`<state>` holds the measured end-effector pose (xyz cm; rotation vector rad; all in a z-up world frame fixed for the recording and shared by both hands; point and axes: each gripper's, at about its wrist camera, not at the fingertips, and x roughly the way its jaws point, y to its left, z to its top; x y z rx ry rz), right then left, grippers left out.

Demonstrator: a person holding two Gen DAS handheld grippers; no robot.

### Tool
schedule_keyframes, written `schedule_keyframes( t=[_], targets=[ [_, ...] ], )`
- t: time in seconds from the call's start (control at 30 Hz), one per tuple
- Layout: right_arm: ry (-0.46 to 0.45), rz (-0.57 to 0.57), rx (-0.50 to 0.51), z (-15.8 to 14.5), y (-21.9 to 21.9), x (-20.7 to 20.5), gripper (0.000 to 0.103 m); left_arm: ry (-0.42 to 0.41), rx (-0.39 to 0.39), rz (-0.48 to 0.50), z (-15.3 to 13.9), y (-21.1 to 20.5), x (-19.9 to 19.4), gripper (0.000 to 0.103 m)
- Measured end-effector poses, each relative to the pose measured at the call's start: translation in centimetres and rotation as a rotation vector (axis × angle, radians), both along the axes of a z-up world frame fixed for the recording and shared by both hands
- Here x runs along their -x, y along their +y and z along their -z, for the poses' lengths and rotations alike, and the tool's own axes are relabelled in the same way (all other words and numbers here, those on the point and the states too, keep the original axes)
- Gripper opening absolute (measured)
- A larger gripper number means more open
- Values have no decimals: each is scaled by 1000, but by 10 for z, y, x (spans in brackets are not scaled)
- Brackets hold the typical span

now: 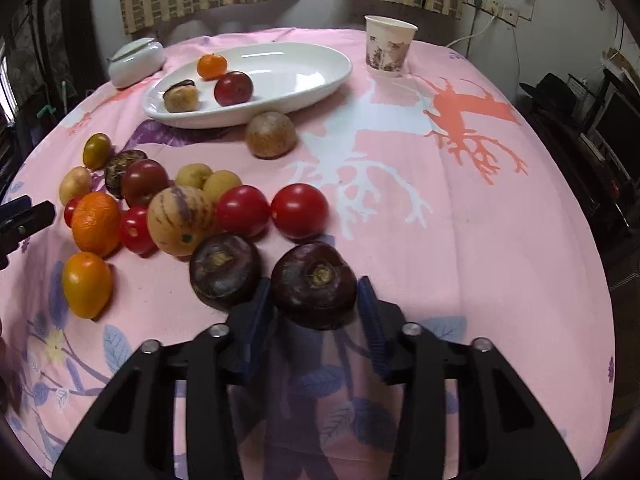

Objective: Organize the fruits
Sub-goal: 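Grasp a dark purple fruit with the right gripper while the left gripper grasps a pale yellow pear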

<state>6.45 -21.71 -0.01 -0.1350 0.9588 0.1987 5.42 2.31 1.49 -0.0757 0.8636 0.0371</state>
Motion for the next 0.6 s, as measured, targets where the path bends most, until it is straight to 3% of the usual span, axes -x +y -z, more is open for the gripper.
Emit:
schedule_keyframes(
  t=[0.1,0.33,0.6],
  targets=[
    [-21,-14,14,-5,1,4,42,9,11,12,2,-2,0,97],
    [-112,-73,-71,-39,1,27,42,22,-2,41,6,-9,1,97],
    [-99,-105,-76,-36,8,31,42,52,7,-32,12,11,-4,97]
  ],
)
